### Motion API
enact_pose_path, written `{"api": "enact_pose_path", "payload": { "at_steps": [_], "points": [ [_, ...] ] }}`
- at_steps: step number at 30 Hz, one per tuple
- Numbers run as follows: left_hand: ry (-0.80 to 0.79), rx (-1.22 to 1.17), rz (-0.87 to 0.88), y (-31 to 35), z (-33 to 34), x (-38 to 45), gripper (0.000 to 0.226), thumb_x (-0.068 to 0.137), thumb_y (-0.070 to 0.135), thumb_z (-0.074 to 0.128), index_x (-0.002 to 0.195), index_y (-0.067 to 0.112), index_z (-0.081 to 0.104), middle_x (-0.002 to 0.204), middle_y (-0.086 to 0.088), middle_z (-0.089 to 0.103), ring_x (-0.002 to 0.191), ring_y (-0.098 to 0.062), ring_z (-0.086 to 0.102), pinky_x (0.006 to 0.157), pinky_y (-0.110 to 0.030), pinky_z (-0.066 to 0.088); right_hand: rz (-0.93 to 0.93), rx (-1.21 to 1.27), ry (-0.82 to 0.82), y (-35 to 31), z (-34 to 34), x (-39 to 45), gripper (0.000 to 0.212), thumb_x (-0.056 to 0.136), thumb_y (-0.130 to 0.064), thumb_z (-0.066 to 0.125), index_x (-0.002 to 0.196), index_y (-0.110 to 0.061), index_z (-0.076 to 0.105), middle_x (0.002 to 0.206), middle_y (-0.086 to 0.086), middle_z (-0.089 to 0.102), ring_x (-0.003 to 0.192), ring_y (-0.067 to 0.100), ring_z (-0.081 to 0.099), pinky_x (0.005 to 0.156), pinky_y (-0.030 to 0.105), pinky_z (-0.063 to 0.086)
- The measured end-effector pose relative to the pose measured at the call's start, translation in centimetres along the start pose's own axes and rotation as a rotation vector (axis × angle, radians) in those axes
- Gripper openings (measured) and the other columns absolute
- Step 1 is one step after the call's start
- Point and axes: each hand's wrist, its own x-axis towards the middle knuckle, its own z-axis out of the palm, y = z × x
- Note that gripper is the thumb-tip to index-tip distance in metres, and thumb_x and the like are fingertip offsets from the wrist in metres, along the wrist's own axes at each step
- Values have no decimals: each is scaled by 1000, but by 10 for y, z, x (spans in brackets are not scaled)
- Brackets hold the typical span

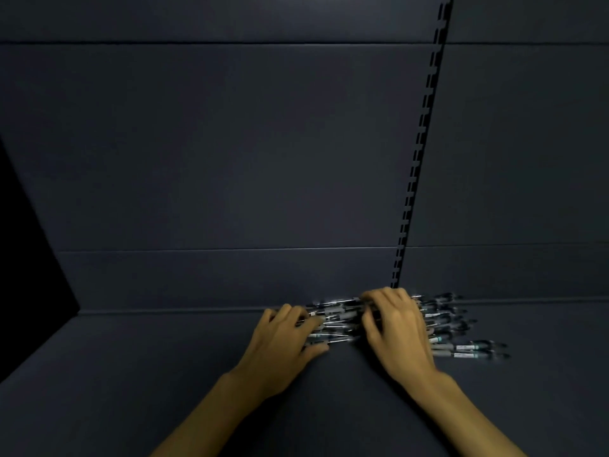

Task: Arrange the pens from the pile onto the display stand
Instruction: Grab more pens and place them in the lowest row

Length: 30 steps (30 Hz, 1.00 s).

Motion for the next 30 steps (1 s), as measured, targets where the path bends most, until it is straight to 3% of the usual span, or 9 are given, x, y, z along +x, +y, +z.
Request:
{"api": "enact_pose_path", "payload": {
  "at_steps": [4,8,12,20,30],
  "points": [
    [-11,33,47,-1,-1,1,72,92,63,9,144,30,47,136,5,52,123,-15,47,101,-34,36,-7,24,-31,2,2,-1,17,88,-10,68,104,-16,69,95,-6,65,92,18,55,79,34,50],
    [17,74,63,-4,4,-1,60,97,57,21,134,25,56,123,5,59,110,-16,56,90,-34,46,15,63,-58,-1,-4,-2,9,88,-12,65,92,-20,64,87,-9,58,80,15,54,64,34,49],
    [-18,64,59,-1,-2,-1,63,97,57,17,143,24,45,136,4,47,123,-17,46,100,-34,36,83,84,-159,-4,-10,-7,11,83,-19,60,77,-24,53,71,-9,60,62,14,56,56,35,47],
    [-108,-98,-1,-11,0,-3,66,91,73,26,137,27,42,122,10,37,111,-10,35,98,-30,37,119,100,-263,-4,-10,-7,9,88,-18,58,80,-22,61,77,-5,64,68,11,57,64,32,47],
    [-146,-83,-13,-1,-12,-6,45,99,64,34,115,23,45,113,7,37,100,-11,40,92,-29,39,125,121,-269,-9,-12,-8,10,92,-17,58,92,-21,66,87,-5,66,81,13,60,74,34,49]
  ]
}}
